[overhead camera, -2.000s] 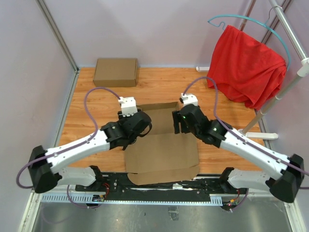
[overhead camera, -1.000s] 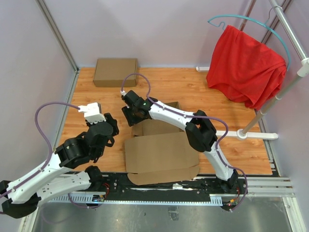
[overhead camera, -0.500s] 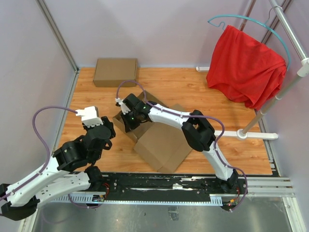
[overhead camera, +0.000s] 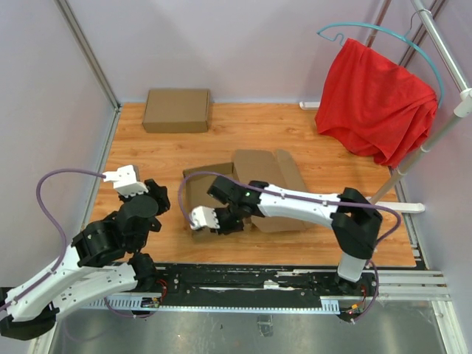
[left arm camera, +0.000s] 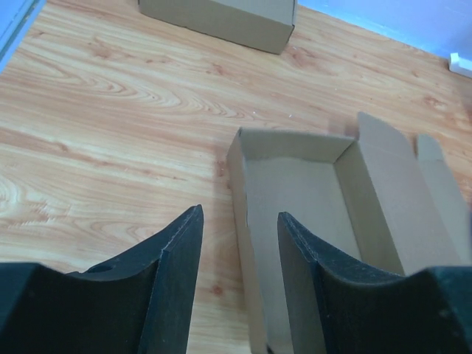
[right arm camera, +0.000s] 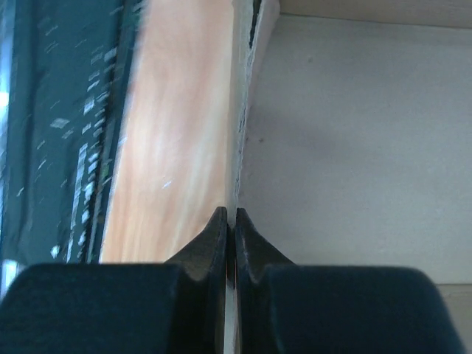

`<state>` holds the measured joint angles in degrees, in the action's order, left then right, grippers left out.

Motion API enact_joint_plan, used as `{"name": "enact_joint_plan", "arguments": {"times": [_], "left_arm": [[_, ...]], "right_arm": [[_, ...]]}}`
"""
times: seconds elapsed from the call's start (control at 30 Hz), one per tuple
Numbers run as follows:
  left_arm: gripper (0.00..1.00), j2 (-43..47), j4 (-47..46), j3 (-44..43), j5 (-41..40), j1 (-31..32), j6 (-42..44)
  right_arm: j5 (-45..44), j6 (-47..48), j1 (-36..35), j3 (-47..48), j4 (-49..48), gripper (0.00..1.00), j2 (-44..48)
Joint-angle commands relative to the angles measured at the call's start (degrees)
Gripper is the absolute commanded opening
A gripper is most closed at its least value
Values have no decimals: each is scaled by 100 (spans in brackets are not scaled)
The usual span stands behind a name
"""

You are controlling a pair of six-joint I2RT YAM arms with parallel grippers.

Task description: Fold the paper box

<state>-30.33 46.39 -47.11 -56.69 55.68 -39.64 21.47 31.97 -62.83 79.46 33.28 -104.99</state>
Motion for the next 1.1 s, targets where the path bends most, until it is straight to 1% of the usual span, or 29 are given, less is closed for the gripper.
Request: {"name": "enact_joint_plan", "arguments": {"times": [0.0,0.07,0.13,0.17,0.23,0.27,0.3,0.33,0.37,0.43,0.53,0.57,0.67,0.77,0.8,0.87,0.9,0.93,0.97,1.0,1.03,1.07], "left_arm": [[50,215,-18,36,-272,-13,-149],[49,334,22,31,-341,-14,-218],[48,475,28,48,-381,-13,-259],[48,535,17,63,-381,-14,-271],[48,606,-48,106,-355,-13,-236],[47,618,-71,122,-334,-13,-221],[47,597,-89,134,-304,-13,-201],[47,556,-100,132,-281,-13,-185],[47,502,-88,127,-262,-13,-178],[47,369,-57,104,-226,-16,-171],[47,229,-47,79,-189,-15,-188],[47,208,-63,79,-169,-14,-181],[47,237,-93,103,-133,-13,-176],[48,315,-140,127,-115,-13,-164],[48,331,-161,126,-118,-16,-156],[49,358,-174,139,-130,-18,-168],[49,359,-191,141,-132,-14,-175],[49,361,-240,155,-113,-13,-165],[49,346,-312,177,-79,-13,-125],[49,321,-375,188,-33,-13,-87],[49,292,-433,212,14,-13,-62],[49,241,-463,219,43,-13,-33]], "right_arm": [[789,2306,-137,-1048,-382,1,877],[1382,3051,-159,-1415,-387,1,1175],[1374,3740,-161,-1727,-472,1,1308],[1290,3941,-160,-1815,-502,1,1310],[1156,4043,-107,-1892,-622,3,1250],[1067,4002,-66,-1922,-788,16,1224],[912,3801,-30,-2022,-1144,25,1240],[804,3692,-14,-2131,-1442,70,1282],[718,3673,-11,-2249,-1660,98,1370],[626,3507,-10,-2475,-2139,98,1622],[405,2979,-15,-2819,-2692,98,2121],[240,2592,-11,-2916,-3027,98,2377],[-246,1318,-10,-3073,-3297,98,3024],[-796,-393,-10,-3173,-3479,98,3775],[-1252,-1132,-10,-3119,-3411,98,3979],[-2337,-2781,35,-2841,-2855,98,4244],[-2623,-3638,121,-2700,-2435,98,4309],[-2727,-4427,189,-2623,-2097,98,4341],[-2591,-5105,244,-2631,-1891,98,4358],[-2053,-5349,285,-2739,-2012,98,4363],[-1516,-5394,301,-2941,-2320,100,4345],[-1243,-5615,306,-3138,-2626,91,4296]]}}
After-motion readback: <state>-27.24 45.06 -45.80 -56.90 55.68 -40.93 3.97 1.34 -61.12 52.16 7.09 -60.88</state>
